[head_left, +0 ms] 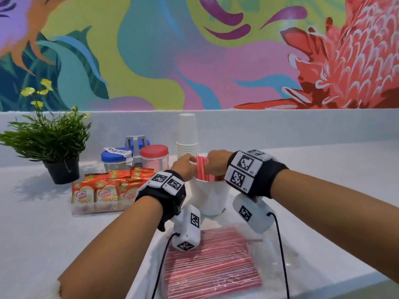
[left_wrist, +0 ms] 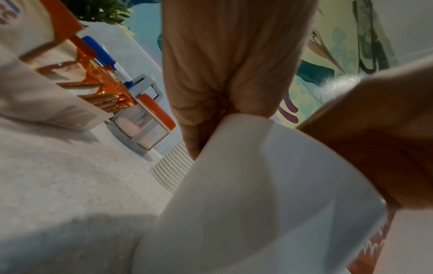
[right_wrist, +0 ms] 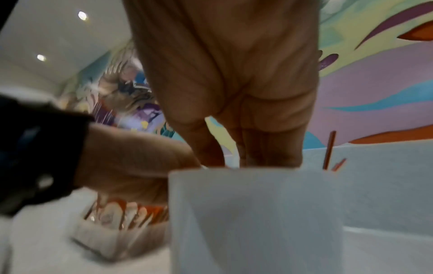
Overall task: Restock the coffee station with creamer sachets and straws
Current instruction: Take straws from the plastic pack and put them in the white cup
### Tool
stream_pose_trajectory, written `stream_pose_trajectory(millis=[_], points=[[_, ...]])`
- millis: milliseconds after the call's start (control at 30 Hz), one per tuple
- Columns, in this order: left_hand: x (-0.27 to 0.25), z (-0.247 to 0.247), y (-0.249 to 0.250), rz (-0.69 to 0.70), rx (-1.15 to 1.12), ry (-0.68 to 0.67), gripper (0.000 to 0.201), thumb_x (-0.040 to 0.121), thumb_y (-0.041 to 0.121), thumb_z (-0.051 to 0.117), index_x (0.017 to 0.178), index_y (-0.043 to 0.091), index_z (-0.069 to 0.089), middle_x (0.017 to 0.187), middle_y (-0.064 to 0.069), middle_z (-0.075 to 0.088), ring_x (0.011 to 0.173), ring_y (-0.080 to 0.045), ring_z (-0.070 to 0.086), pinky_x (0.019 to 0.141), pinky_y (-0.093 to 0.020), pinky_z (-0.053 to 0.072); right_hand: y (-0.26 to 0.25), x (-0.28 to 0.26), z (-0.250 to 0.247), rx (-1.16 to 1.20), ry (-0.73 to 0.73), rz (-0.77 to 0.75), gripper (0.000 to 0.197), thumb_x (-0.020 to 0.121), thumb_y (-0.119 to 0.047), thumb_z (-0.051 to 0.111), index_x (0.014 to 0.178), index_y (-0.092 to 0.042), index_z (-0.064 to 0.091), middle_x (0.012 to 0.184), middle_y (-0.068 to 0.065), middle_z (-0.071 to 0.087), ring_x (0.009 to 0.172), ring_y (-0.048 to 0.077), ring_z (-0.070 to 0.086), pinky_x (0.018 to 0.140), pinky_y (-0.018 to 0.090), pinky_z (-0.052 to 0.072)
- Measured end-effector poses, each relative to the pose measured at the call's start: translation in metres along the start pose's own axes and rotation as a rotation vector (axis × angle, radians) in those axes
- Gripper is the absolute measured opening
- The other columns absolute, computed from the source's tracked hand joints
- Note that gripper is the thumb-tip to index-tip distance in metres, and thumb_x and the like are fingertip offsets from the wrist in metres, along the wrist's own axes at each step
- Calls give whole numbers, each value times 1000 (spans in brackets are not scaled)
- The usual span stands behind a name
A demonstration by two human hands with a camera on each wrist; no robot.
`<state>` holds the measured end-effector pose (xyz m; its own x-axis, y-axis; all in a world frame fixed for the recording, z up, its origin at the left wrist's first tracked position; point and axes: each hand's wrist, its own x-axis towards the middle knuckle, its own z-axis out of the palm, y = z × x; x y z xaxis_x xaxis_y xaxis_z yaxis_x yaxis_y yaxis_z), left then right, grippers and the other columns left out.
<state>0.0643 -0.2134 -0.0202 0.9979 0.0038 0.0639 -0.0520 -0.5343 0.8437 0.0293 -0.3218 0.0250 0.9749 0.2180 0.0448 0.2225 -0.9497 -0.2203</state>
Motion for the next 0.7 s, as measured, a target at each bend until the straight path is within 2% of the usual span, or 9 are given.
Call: stream_pose_trajectory(millis=[133,167,233,333,400,467,567,633,700], points=[[-1,-3,-2,11,19,-4,34,88,4,42,121,6,53,123,-19,57,118,-34,52,98,-39,43,7,6,17,-43,9,34,36,92,-19,49,123,-1,52,130,19,53,119,33,51,91,35,42],[0,-3,-3,22,25,-1,32,89,5,43,119,6,54,123,-18,58,117,-33,53,99,-39,43,6,11,20,-17,11,37,37,92,-19,49,124,-1,52,129,18,53,115,32,52,88,34,44],[2,-4,-5,44,5,-11,24,89,6,46,109,8,58,119,-16,60,114,-30,55,99,-40,44,3,21,25,93,17,25,38,89,-22,54,121,-1,54,123,18,58,94,25,54,68,26,45],[2,-7,-4,62,-122,-63,19,90,1,46,94,13,60,110,-16,59,104,-23,54,103,-45,43,-1,31,28,212,24,40,22,86,-24,60,101,-7,57,92,9,60,76,20,49,55,20,38],[3,-10,-4,55,-255,-64,34,91,-2,45,123,10,50,123,-18,55,114,-26,53,105,-41,42,1,33,30,274,19,72,24,82,-24,66,72,-12,48,69,4,48,60,17,45,47,19,32],[4,-15,-2,52,-368,-59,56,92,-7,41,143,13,29,134,-16,50,119,-28,51,99,-36,42,3,36,32,284,7,67,38,82,-28,66,60,-13,39,60,2,42,54,15,41,48,21,31],[6,-20,2,84,-405,-55,59,88,-17,30,140,11,36,124,-10,49,107,-23,50,83,-29,44,3,37,35,239,4,41,31,85,-30,61,64,-12,46,71,5,48,74,21,49,63,26,37],[7,-21,3,99,-359,-24,51,85,-18,31,125,4,54,114,-11,55,103,-19,51,88,-29,44,3,36,34,235,10,5,20,85,-26,61,85,-6,62,84,7,54,81,21,51,70,26,37],[8,-20,1,128,-300,46,39,85,-14,38,112,-1,64,99,-10,63,95,-17,55,89,-24,45,6,35,33,277,36,-7,28,82,-22,66,104,-6,66,88,7,58,83,21,54,65,25,40]])
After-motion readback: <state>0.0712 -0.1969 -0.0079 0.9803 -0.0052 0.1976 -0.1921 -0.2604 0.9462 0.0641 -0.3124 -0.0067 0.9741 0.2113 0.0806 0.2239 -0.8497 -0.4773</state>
